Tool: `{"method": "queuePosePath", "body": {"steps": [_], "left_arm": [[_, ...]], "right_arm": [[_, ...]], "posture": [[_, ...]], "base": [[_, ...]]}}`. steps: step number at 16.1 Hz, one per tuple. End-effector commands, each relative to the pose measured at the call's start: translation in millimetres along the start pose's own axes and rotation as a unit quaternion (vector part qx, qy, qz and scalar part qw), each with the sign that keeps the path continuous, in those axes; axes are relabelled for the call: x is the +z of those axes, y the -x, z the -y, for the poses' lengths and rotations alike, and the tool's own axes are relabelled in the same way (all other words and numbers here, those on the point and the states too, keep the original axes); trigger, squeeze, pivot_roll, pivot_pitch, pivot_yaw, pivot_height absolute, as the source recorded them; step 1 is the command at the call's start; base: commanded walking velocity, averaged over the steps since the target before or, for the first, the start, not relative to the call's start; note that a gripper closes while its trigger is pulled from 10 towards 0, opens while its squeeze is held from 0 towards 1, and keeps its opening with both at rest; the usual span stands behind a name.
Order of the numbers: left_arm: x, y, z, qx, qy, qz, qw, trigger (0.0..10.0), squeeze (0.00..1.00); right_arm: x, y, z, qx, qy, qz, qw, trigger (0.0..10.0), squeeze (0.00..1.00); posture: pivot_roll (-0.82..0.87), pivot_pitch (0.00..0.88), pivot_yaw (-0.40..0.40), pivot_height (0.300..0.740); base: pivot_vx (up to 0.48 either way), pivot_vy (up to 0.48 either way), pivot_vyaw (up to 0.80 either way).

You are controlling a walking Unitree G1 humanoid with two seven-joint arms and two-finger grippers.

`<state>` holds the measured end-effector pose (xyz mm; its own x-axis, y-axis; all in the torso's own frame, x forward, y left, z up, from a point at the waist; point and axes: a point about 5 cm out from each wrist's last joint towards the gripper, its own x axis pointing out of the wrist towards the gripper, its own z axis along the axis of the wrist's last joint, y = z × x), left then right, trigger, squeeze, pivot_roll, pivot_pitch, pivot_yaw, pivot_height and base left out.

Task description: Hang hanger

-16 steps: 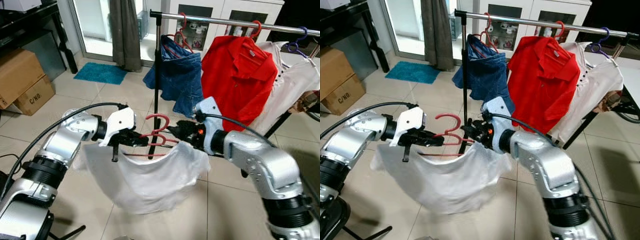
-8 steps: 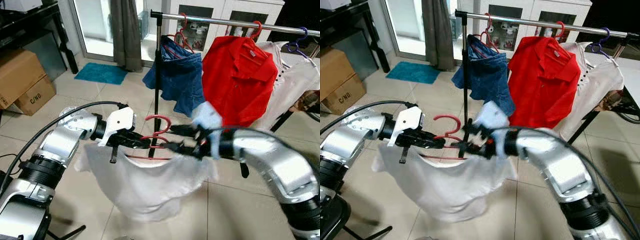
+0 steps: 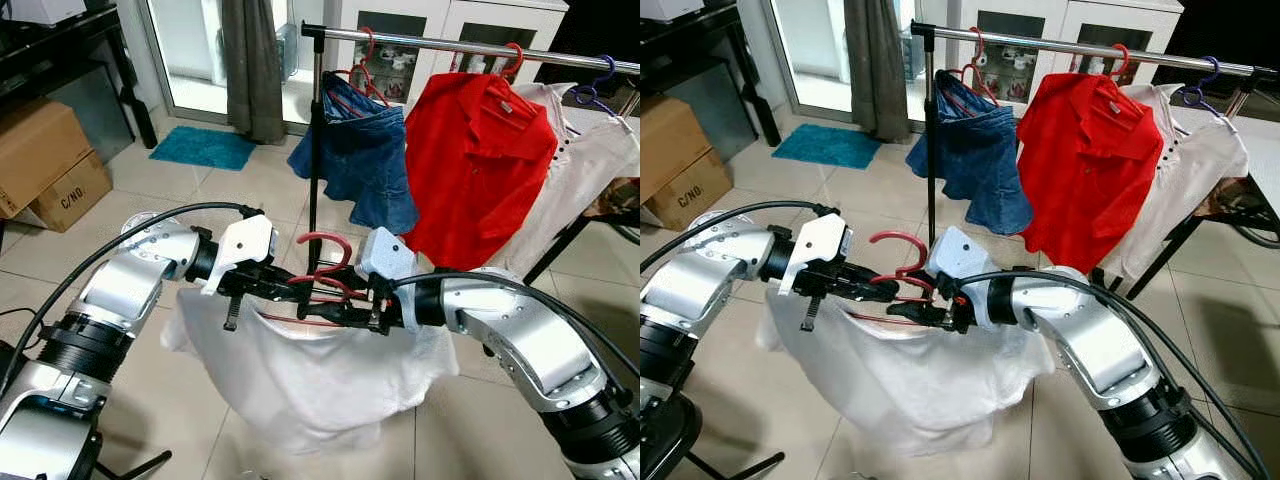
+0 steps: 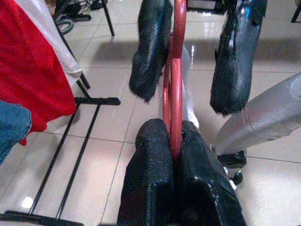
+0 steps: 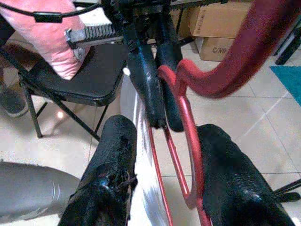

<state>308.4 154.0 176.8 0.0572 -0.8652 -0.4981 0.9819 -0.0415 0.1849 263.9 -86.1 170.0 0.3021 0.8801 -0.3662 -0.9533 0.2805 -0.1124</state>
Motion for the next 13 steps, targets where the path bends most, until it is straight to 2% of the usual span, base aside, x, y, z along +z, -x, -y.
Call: {"method": "queuePosePath", "body": {"steps": [1, 7, 10, 13], "left_arm": [[8.5, 7.9, -2.9, 0.013, -0.015, 0.010, 1.000, 0.0, 0.00], [7.9, 9.9, -2.8, 0.017, -0.011, 0.009, 1.000, 0.0, 0.00], [8.2, 10.6, -2.9, 0.020, -0.011, 0.009, 1.000, 0.0, 0.00], [8.3, 11.3, -3.6, 0.023, -0.011, 0.010, 1.000, 0.0, 0.00]], "right_arm": [[0.5, -0.2, -1.5, 0.013, 0.006, 0.000, 1.000, 0.0, 0.00], [-1.3, -3.3, 0.7, 0.003, 0.014, -0.010, 1.000, 0.0, 0.00], [-6.2, -1.8, -2.1, 0.032, 0.035, -0.034, 0.998, 0.0, 0.00], [-8.0, -1.2, -4.7, 0.045, 0.038, -0.039, 0.998, 0.0, 0.00]], "posture": [[-0.15, 0.000, -0.008, 0.740], [-0.15, 0.000, -0.011, 0.740], [-0.15, 0.000, -0.016, 0.740], [-0.15, 0.000, -0.017, 0.740]], "base": [[0.000, 0.000, 0.00], [0.000, 0.000, 0.00], [0.000, 0.000, 0.00], [0.000, 0.000, 0.00]]}}
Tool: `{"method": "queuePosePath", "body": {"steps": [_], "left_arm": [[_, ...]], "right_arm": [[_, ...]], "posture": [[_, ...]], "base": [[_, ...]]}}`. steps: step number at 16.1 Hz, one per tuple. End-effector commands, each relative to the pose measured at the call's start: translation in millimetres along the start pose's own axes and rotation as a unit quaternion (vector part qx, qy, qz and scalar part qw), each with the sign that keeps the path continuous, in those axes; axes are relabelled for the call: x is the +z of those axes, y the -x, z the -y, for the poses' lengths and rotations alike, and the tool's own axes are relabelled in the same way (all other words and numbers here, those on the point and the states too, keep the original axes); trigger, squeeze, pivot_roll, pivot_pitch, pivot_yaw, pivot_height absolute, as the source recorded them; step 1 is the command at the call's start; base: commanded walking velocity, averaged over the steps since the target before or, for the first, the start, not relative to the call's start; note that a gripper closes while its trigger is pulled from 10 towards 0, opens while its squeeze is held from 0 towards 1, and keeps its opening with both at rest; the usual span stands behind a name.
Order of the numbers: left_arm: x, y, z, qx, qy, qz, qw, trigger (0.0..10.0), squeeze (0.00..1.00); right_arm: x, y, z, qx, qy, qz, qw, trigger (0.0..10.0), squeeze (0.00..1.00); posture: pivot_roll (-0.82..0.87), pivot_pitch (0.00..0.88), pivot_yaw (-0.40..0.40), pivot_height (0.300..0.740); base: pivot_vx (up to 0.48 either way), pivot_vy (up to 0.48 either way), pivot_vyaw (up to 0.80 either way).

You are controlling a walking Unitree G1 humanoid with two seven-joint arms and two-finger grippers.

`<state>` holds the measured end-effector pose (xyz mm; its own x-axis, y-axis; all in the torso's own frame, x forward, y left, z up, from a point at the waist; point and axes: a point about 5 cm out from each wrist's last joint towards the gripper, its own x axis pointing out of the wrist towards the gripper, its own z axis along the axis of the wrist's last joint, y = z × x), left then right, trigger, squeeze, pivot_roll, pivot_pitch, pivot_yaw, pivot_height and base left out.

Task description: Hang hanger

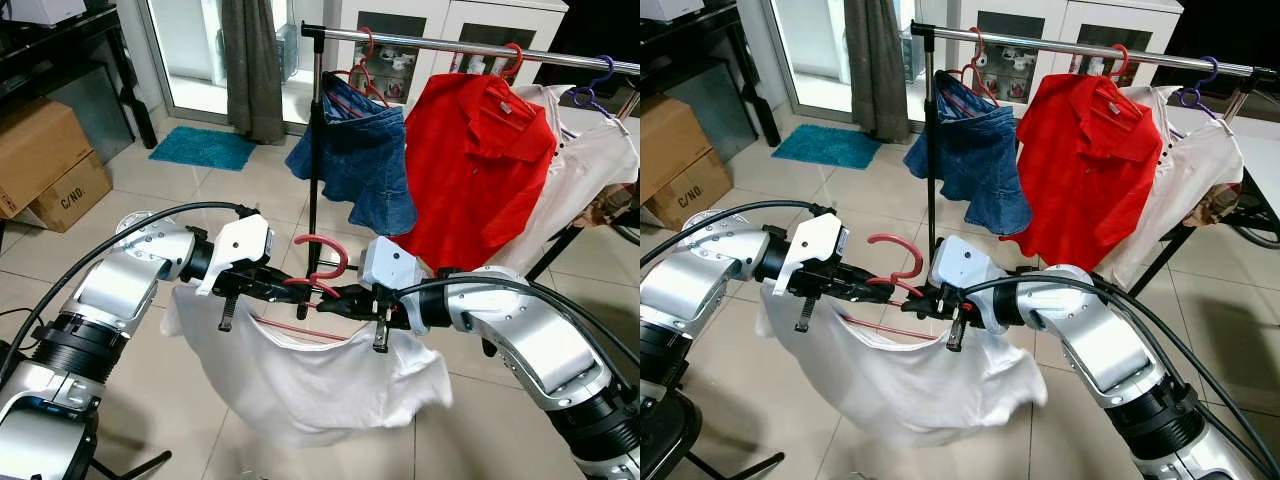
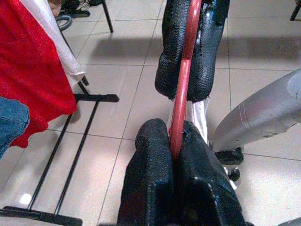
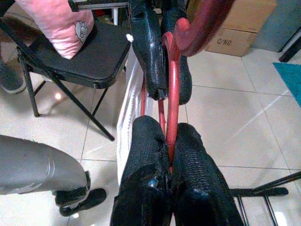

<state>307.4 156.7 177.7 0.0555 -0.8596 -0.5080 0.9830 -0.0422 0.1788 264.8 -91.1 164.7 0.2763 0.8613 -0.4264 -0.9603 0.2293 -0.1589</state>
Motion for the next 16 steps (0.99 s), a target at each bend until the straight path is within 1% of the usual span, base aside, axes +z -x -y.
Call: {"method": "queuePosePath", "body": {"steps": [1, 3, 4, 5, 6, 7, 9, 11, 12, 14, 15, 16], "left_arm": [[8.4, 9.1, -4.5, 0.025, -0.013, 0.015, 0.999, 0.0, 0.00], [8.6, 9.9, -5.1, 0.029, -0.014, 0.017, 0.999, 0.0, 0.00], [9.7, 10.8, -7.2, 0.043, -0.018, 0.020, 0.999, 6.0, 0.00], [13.9, 11.8, -9.0, 0.052, -0.015, 0.037, 0.998, 10.0, 0.00], [19.2, 13.9, -7.5, 0.039, -0.006, 0.063, 0.997, 10.0, 0.33], [20.4, 15.1, -6.1, 0.030, 0.001, 0.072, 0.997, 10.0, 1.00], [21.5, 19.9, -1.4, 0.014, 0.015, 0.088, 0.996, 10.0, 1.00], [25.1, 30.9, 2.2, 0.014, 0.030, 0.118, 0.992, 10.0, 1.00], [27.0, 34.6, 1.5, 0.024, 0.035, 0.130, 0.991, 10.0, 1.00], [31.1, 46.1, -0.5, 0.061, 0.051, 0.164, 0.983, 10.0, 1.00], [31.3, 51.0, -1.2, 0.081, 0.057, 0.174, 0.980, 10.0, 1.00], [30.8, 55.7, -3.0, 0.112, 0.064, 0.189, 0.973, 10.0, 1.00]], "right_arm": [[-0.5, -3.6, -6.4, 0.031, 0.007, -0.008, 0.999, 0.0, 0.00], [-0.3, -2.4, -4.9, 0.028, 0.000, -0.006, 1.000, 0.0, 0.00], [0.3, -2.1, -4.2, 0.027, -0.004, -0.003, 1.000, 0.0, 0.00], [0.4, -1.7, -3.6, 0.026, -0.006, -0.002, 1.000, 0.0, 0.00], [0.2, -1.3, -3.6, 0.026, -0.007, -0.002, 1.000, 0.0, 0.00], [-0.3, -1.2, -4.1, 0.026, -0.008, -0.002, 1.000, 0.0, 0.00], [-1.7, -1.1, -5.6, 0.027, -0.010, -0.003, 1.000, 0.0, 0.00], [-3.7, -1.0, -7.4, 0.026, -0.014, -0.004, 1.000, 0.0, 0.00], [-4.5, -1.0, -7.9, 0.026, -0.015, -0.005, 1.000, 0.0, 0.00], [-7.9, -0.9, -9.2, 0.021, -0.022, -0.007, 1.000, 0.0, 0.00], [-10.1, -0.9, -9.9, 0.013, -0.030, -0.007, 0.999, 0.0, 0.00], [-13.6, -0.3, -10.3, -0.001, -0.042, -0.007, 0.999, 0.0, 0.00]], "posture": [[-0.15, 0.000, -0.017, 0.740], [-0.15, 0.000, -0.014, 0.740], [-0.15, 0.000, -0.011, 0.740], [-0.15, 0.000, -0.013, 0.740], [-0.15, 0.000, -0.013, 0.740], [-0.15, 0.000, -0.015, 0.740], [-0.15, 0.000, -0.015, 0.740], [-0.15, 0.000, -0.017, 0.740], [-0.15, 0.000, -0.017, 0.740], [-0.14, 0.000, -0.017, 0.740], [-0.14, 0.000, -0.017, 0.740], [-0.13, 0.000, -0.015, 0.740]], "base": [[0.000, 0.000, 0.00], [0.000, 0.000, 0.00], [0.000, 0.000, 0.00], [0.000, 0.000, 0.00], [0.000, 0.000, 0.00], [0.000, 0.000, 0.00], [0.000, 0.000, 0.00], [0.000, 0.000, 0.00], [0.000, 0.000, 0.00], [0.000, 0.000, 0.00], [0.000, 0.000, 0.00], [0.000, 0.000, 0.00]]}}
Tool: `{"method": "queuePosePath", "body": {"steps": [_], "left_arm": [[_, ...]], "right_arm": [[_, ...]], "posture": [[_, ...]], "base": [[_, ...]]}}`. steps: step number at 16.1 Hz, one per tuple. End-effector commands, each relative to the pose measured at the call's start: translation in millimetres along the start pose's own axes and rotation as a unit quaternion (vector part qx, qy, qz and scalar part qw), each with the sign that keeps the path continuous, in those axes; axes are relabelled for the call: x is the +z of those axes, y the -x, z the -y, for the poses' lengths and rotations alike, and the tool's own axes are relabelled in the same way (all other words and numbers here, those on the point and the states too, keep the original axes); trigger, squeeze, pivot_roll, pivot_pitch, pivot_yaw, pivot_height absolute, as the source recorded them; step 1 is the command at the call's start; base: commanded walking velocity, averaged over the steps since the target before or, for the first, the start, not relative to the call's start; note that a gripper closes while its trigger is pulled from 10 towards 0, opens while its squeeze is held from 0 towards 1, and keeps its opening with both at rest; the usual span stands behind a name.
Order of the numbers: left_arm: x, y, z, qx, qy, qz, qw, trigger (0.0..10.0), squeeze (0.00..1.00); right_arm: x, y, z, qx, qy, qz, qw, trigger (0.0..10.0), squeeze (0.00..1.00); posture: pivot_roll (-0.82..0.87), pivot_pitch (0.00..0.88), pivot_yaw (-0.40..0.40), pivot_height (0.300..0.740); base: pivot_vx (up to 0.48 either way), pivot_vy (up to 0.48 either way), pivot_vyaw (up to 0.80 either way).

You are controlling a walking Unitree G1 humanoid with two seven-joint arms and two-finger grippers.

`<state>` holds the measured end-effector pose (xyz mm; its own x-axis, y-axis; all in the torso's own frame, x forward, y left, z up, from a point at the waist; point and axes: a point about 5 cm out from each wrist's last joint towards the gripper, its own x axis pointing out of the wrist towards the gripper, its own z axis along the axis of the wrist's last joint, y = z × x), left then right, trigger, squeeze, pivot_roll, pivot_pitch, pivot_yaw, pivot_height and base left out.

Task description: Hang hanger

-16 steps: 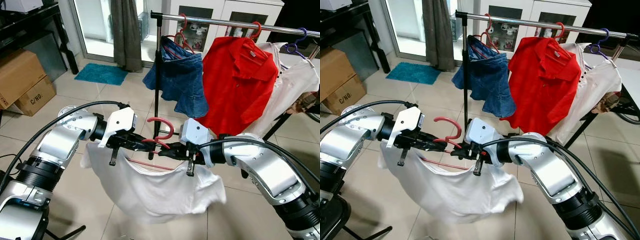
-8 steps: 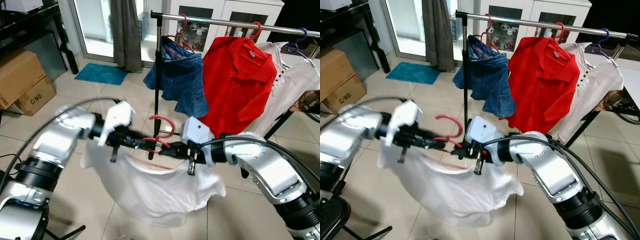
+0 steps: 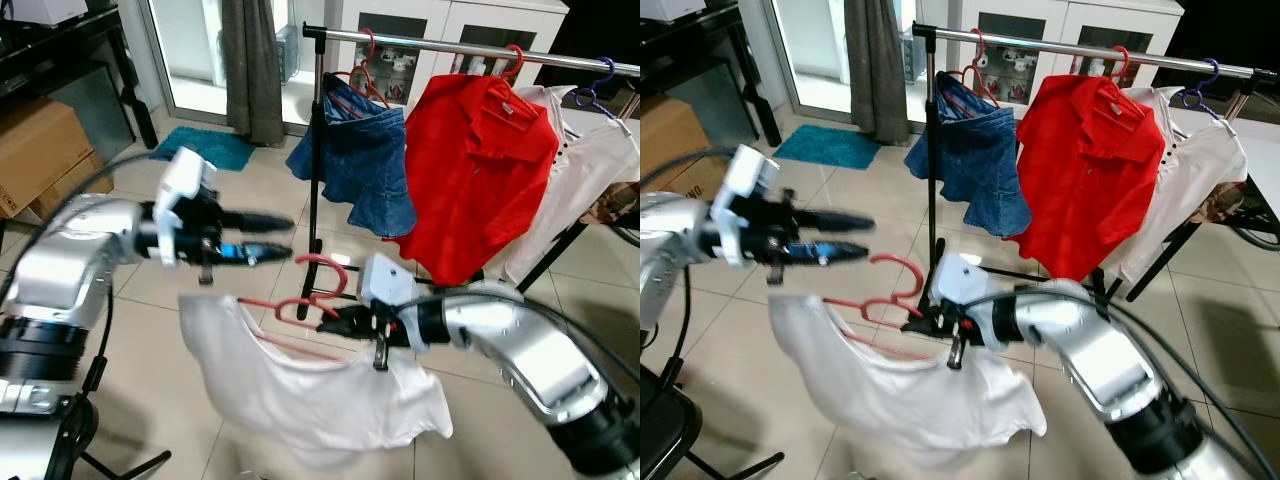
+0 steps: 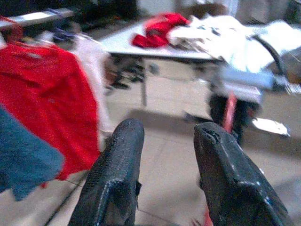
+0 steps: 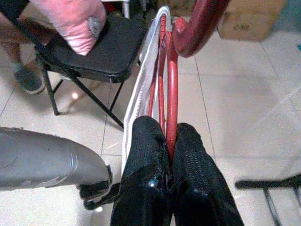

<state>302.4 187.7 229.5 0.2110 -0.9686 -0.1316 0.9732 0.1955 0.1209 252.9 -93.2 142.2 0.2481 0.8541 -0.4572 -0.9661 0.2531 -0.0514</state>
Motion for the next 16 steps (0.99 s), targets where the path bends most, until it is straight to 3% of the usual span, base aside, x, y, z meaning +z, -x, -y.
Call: {"method": "queuePosePath", "body": {"steps": [1, 4, 6, 7, 8, 9, 12, 14, 16], "left_arm": [[3.6, 3.5, -0.4, 0.024, -0.001, 0.017, 1.000, 10.0, 1.00], [1.5, 13.8, -3.6, 0.100, 0.006, 0.035, 0.994, 10.0, 1.00], [-7.1, 19.4, -2.3, 0.150, -0.004, 0.015, 0.989, 10.0, 1.00], [-12.4, 21.1, -1.3, 0.185, -0.004, 0.006, 0.983, 10.0, 1.00], [-23.4, 19.1, 1.4, 0.232, -0.004, -0.007, 0.973, 10.0, 1.00], [-30.8, 16.2, 3.7, 0.268, 0.006, -0.014, 0.963, 10.0, 1.00], [-44.5, -3.8, 14.3, 0.319, 0.022, -0.017, 0.947, 10.0, 1.00], [-51.0, -22.7, 24.3, 0.342, 0.033, -0.008, 0.939, 10.0, 1.00], [-51.5, -33.5, 26.9, 0.378, 0.045, 0.011, 0.925, 10.0, 1.00]], "right_arm": [[4.1, 5.2, 4.0, -0.031, -0.002, 0.012, 0.999, 0.0, 0.00], [-10.0, 10.2, 10.4, -0.108, -0.048, 0.014, 0.993, 0.0, 0.00], [-19.4, 14.7, 16.3, -0.179, -0.083, 0.020, 0.980, 0.0, 0.00], [-24.4, 17.7, 20.0, -0.226, -0.115, 0.029, 0.967, 0.0, 0.00], [-30.4, 22.5, 26.1, -0.293, -0.168, 0.044, 0.940, 10.0, 0.00], [-33.2, 25.1, 28.1, -0.327, -0.191, 0.054, 0.924, 10.0, 0.00], [-31.5, 26.2, 29.0, -0.381, -0.200, 0.096, 0.898, 10.0, 0.00], [-29.4, 25.1, 32.0, -0.434, -0.238, 0.135, 0.858, 10.0, 0.00], [-31.6, 24.7, 32.1, -0.459, -0.249, 0.132, 0.843, 10.0, 0.00]], "posture": [[-0.13, 0.000, -0.015, 0.740], [-0.13, 0.000, -0.011, 0.740], [-0.13, 0.000, -0.016, 0.740], [-0.13, 0.000, -0.016, 0.740], [-0.13, 0.000, -0.016, 0.740], [-0.13, 0.000, -0.014, 0.740], [-0.12, 0.000, -0.011, 0.740], [-0.12, 0.000, -0.012, 0.740], [-0.11, 0.000, -0.015, 0.740]], "base": [[0.000, 0.000, 0.00], [0.000, 0.000, 0.00], [0.000, 0.000, 0.00], [0.000, 0.000, 0.00], [0.000, 0.000, 0.00], [0.000, 0.000, 0.00], [0.000, 0.000, 0.00], [0.000, 0.000, 0.00], [0.000, 0.000, 0.00]]}}
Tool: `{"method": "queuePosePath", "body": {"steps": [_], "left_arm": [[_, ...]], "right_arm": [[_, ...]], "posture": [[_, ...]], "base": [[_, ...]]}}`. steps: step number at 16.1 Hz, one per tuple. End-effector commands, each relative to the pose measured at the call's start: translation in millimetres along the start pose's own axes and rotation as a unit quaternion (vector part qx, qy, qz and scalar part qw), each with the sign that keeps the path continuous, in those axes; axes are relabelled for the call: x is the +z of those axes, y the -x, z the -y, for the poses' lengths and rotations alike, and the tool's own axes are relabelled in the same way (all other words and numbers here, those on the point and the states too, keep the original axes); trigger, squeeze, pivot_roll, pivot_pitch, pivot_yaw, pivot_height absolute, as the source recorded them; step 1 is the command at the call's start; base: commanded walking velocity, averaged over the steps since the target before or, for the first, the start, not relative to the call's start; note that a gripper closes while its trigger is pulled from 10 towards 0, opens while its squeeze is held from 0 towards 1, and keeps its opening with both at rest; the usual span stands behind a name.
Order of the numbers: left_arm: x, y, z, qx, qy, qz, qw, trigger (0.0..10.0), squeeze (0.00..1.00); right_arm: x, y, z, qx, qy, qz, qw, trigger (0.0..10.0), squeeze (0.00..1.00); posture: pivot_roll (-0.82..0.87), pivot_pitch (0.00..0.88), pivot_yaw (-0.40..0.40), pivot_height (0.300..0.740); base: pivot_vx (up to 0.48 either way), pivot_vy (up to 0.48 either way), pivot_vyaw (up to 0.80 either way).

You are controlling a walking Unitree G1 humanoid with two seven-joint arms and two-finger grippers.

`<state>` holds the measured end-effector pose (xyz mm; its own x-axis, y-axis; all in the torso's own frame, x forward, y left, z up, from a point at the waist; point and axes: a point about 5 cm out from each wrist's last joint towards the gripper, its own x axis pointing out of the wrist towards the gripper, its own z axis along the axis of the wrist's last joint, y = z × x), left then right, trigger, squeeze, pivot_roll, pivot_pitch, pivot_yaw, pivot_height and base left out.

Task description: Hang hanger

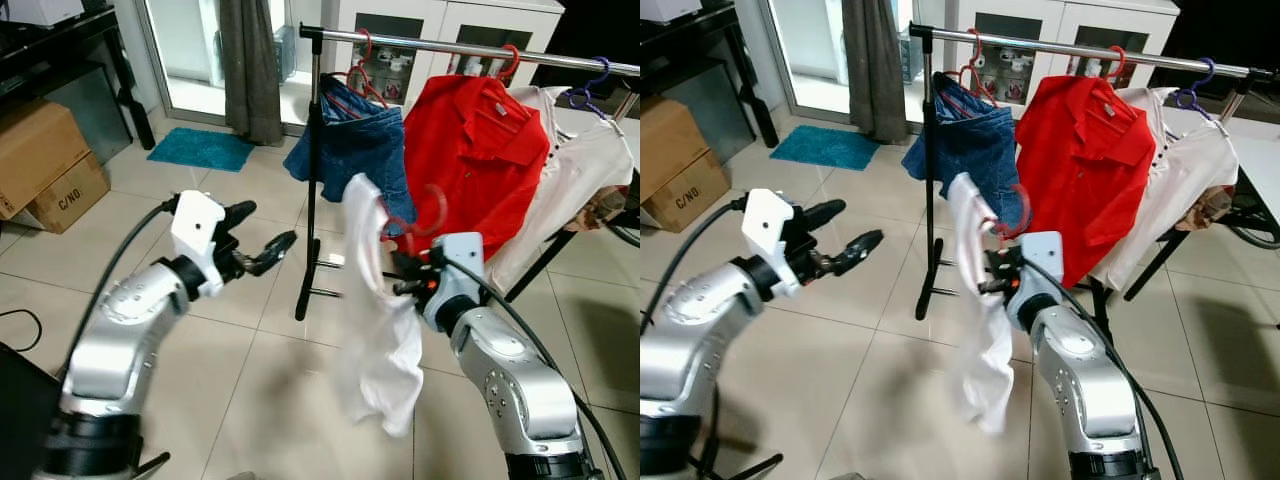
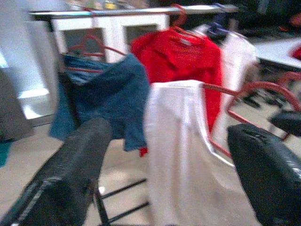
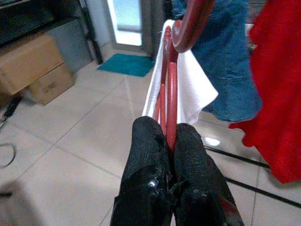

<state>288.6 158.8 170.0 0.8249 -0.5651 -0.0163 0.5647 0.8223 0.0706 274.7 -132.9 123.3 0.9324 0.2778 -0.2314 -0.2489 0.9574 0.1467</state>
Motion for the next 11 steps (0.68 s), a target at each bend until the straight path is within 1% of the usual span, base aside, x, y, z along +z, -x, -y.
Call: {"method": "queuePosePath", "body": {"steps": [1, 2, 3, 4, 5, 6, 7, 8, 9, 10, 11], "left_arm": [[-0.6, -1.4, 3.9, 0.031, 0.001, 0.000, 1.000, 10.0, 1.00], [-2.3, -2.0, 6.3, 0.038, 0.003, -0.003, 0.999, 10.0, 1.00], [-4.0, -2.7, 8.3, 0.043, -0.001, -0.010, 0.999, 10.0, 0.91], [-5.4, -3.6, 11.2, 0.052, -0.004, -0.016, 0.999, 10.0, 0.41], [-5.4, -3.9, 12.9, 0.053, -0.004, -0.016, 0.998, 10.0, 0.18], [-4.0, -3.5, 14.3, 0.063, -0.007, -0.012, 0.998, 10.0, 0.00], [-3.5, -3.3, 15.1, 0.078, -0.003, -0.011, 0.997, 10.0, 0.00], [-4.4, -2.8, 13.9, 0.098, -0.001, -0.019, 0.995, 10.0, 0.00], [-3.7, -2.7, 13.6, 0.106, 0.000, -0.018, 0.994, 10.0, 0.00], [0.3, -3.1, 15.8, 0.107, 0.019, -0.003, 0.994, 10.0, 0.00], [0.8, -3.3, 15.6, 0.107, 0.017, -0.003, 0.994, 10.0, 0.00]], "right_arm": [[3.7, 0.9, 4.6, -0.019, -0.010, 0.010, 1.000, 10.0, 0.00], [4.4, 0.6, 4.9, -0.019, -0.013, 0.011, 1.000, 10.0, 0.00], [4.6, 0.4, 4.8, -0.019, -0.018, 0.011, 1.000, 10.0, 0.00], [5.4, 0.6, 4.9, -0.023, -0.015, 0.009, 1.000, 10.0, 0.00], [5.7, 0.7, 4.3, -0.023, -0.016, 0.008, 1.000, 10.0, 0.00], [6.2, 0.9, 3.6, -0.025, -0.015, 0.008, 1.000, 10.0, 0.00], [6.1, 1.5, 4.3, -0.031, -0.018, 0.009, 0.999, 10.0, 0.00], [5.9, 2.3, 6.1, -0.037, -0.020, 0.009, 0.999, 10.0, 0.00], [6.5, 2.6, 7.4, -0.041, -0.019, 0.009, 0.999, 10.0, 0.00], [8.6, 2.2, 9.5, -0.049, -0.042, 0.016, 0.998, 10.0, 0.00], [8.8, 1.7, 9.5, -0.049, -0.051, 0.015, 0.997, 10.0, 0.00]], "posture": [[-0.12, 0.000, -0.012, 0.740], [-0.12, 0.000, -0.010, 0.740], [-0.12, 0.000, -0.009, 0.740], [-0.12, 0.000, -0.009, 0.740], [-0.12, 0.000, -0.010, 0.740], [-0.12, 0.000, -0.013, 0.740], [-0.12, 0.000, -0.016, 0.740], [-0.12, 0.000, -0.016, 0.740], [-0.12, 0.000, -0.015, 0.740], [-0.12, 0.000, -0.013, 0.740], [-0.12, 0.000, -0.013, 0.740]], "base": [[0.000, 0.000, 0.00], [0.000, 0.000, 0.00], [0.000, 0.000, 0.00], [0.000, 0.000, 0.00], [0.000, 0.000, 0.00], [0.000, 0.000, 0.00], [0.000, 0.000, 0.00], [0.000, 0.000, 0.00], [0.000, 0.000, 0.00], [0.000, 0.000, 0.00], [0.000, 0.000, 0.00]]}}
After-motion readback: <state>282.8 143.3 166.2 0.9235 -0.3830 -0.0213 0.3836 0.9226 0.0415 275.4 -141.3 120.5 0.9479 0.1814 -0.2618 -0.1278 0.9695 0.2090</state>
